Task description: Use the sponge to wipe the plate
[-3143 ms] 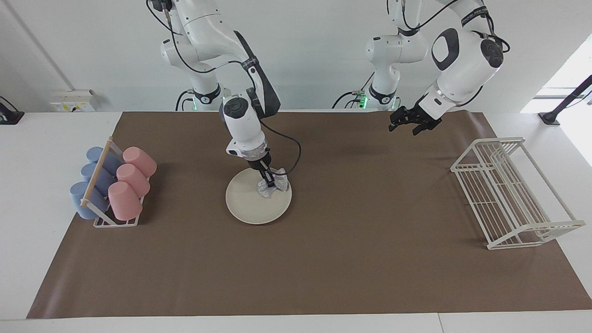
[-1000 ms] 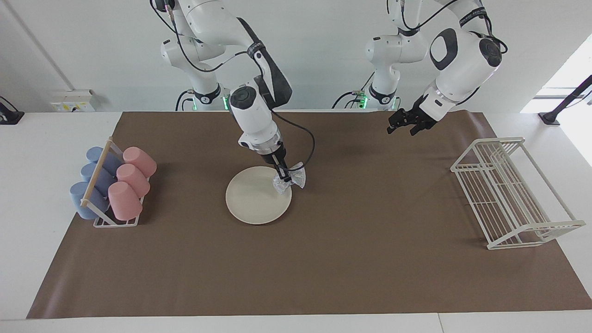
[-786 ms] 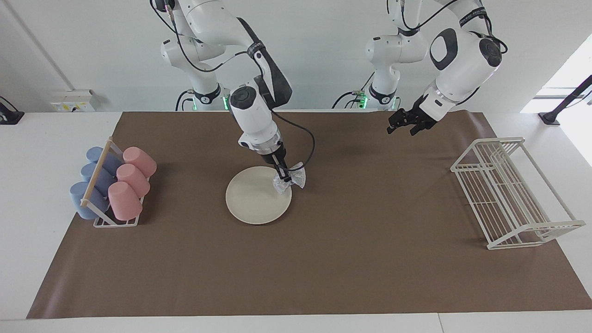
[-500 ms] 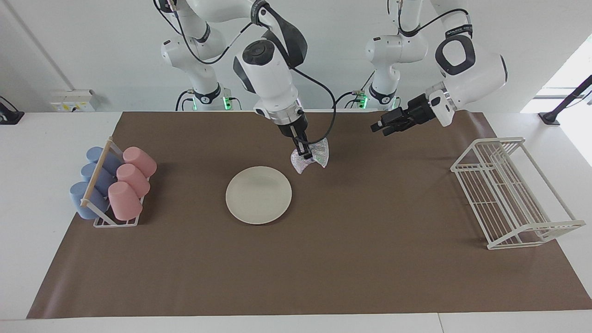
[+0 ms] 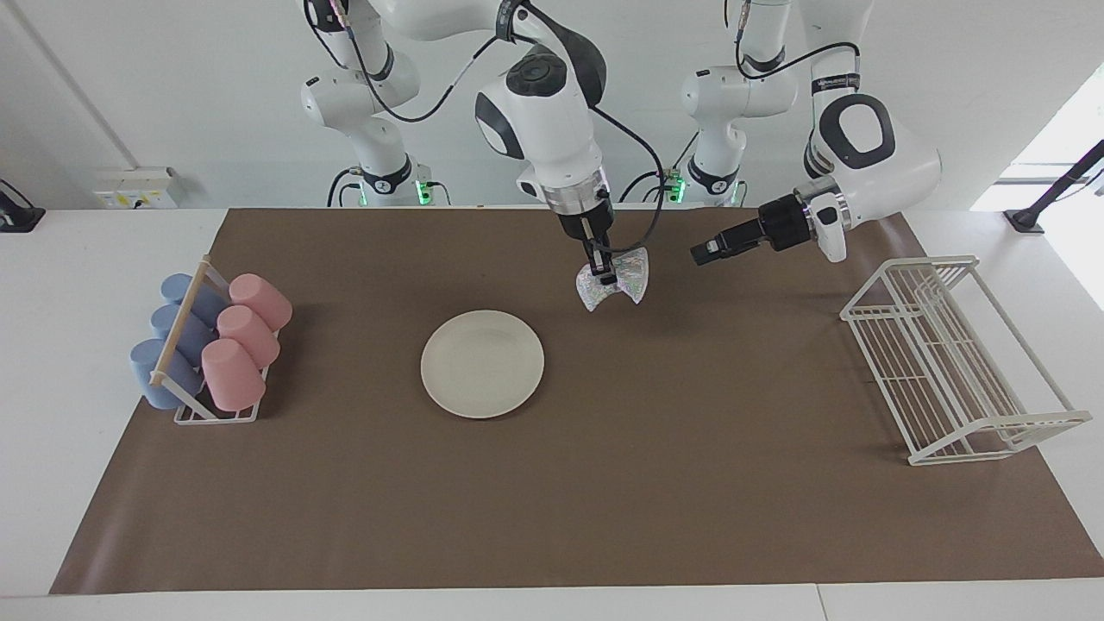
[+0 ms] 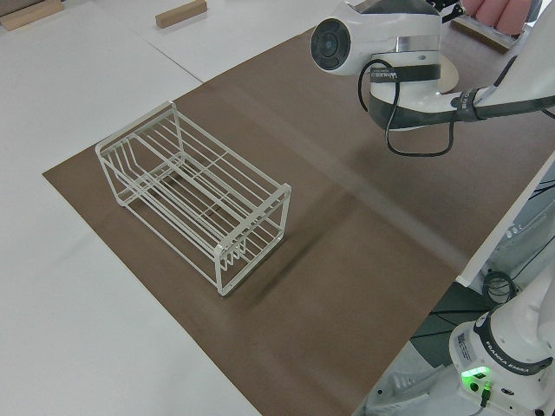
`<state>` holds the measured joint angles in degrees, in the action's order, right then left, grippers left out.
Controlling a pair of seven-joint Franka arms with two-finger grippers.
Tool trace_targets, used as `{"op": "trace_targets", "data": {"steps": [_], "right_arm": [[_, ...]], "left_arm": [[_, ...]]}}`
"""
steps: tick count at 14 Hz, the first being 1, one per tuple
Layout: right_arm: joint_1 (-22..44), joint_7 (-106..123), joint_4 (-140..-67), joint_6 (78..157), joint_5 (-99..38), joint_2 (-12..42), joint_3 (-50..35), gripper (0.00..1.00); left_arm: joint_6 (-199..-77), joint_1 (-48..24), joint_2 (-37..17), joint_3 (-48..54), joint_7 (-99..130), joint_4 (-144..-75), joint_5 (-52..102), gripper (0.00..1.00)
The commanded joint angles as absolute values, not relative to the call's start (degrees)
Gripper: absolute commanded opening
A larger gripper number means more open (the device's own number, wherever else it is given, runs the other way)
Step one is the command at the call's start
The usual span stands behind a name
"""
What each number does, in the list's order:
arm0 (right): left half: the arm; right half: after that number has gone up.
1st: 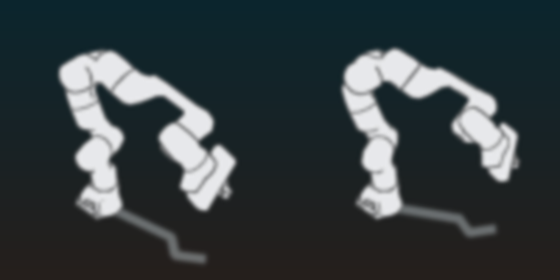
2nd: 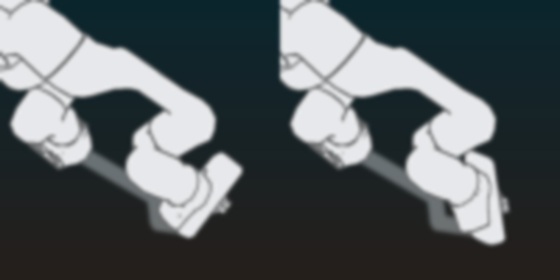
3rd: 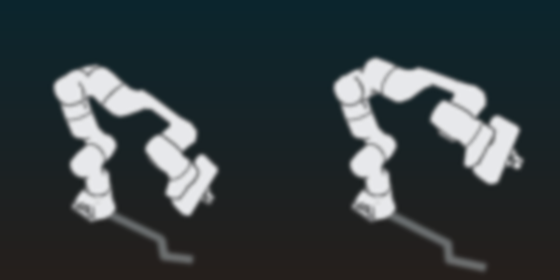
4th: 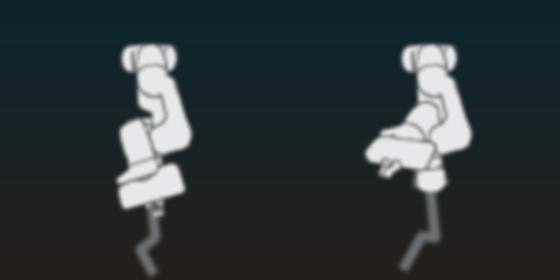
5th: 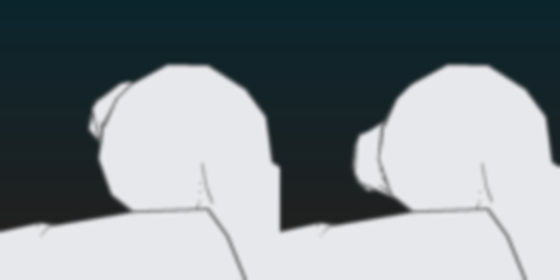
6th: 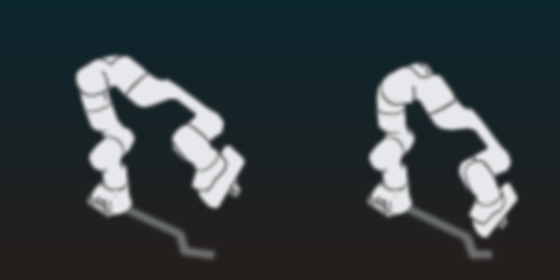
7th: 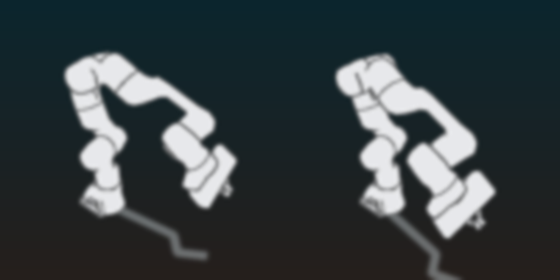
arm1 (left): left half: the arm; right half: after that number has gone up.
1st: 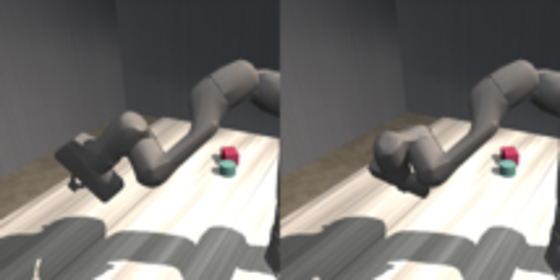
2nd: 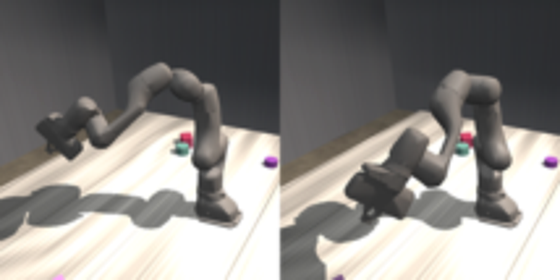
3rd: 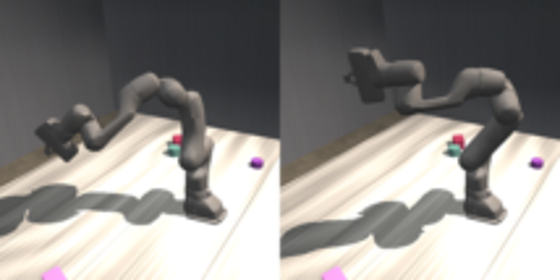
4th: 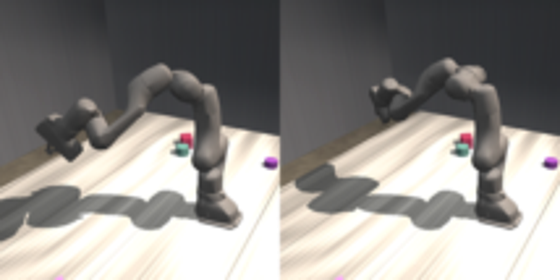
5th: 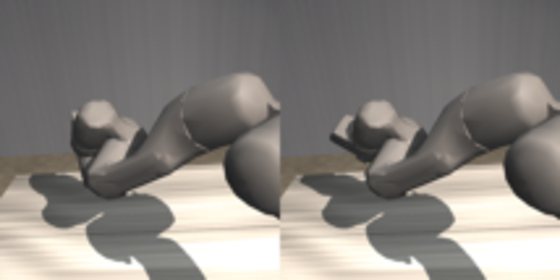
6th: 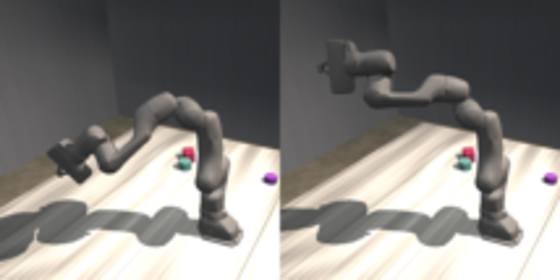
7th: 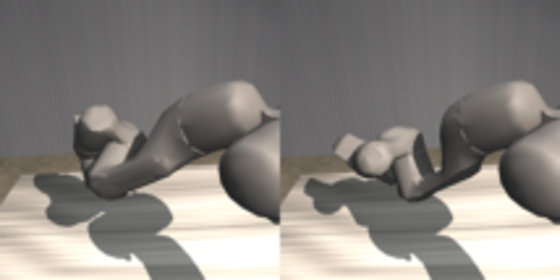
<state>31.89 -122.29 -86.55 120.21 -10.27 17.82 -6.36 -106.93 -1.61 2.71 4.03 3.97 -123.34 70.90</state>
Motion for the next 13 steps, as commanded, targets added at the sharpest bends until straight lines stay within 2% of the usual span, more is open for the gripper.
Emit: {"op": "trace_targets", "data": {"steps": [1,3,7,10,12,13], "right_arm": [[31.55,-123.57,-84.73,119.53,-8.79,18.90,-6.59,0.00],[31.47,-123.57,-84.99,119.62,-8.61,18.90,-6.59,0.00],[31.38,-123.23,-85.43,119.71,-8.35,18.90,-6.59,0.00],[31.29,-123.22,-85.43,119.71,-8.26,18.90,-6.50,0.00],[31.29,-123.14,-85.52,119.71,-8.26,18.90,-6.50,0.00],[31.20,-123.13,-85.52,119.71,-8.26,18.90,-6.50,0.00]], "left_arm": [[-104.68,-2.46,-4.64,3.52,6.23,-113.49,71.45,1.00],[-104.94,-3.33,-7.37,3.52,8.08,-109.70,71.54,1.00],[-105.64,-8.69,-7.73,3.43,7.73,-109.69,71.11,1.00],[-103.99,-8.97,-8.00,3.52,7.65,-109.95,67.94,1.00],[-103.36,-8.79,-8.00,3.43,7.65,-110.04,67.85,0.93],[-103.97,-9.14,-8.00,3.43,7.65,-109.95,67.94,0.81]]}}
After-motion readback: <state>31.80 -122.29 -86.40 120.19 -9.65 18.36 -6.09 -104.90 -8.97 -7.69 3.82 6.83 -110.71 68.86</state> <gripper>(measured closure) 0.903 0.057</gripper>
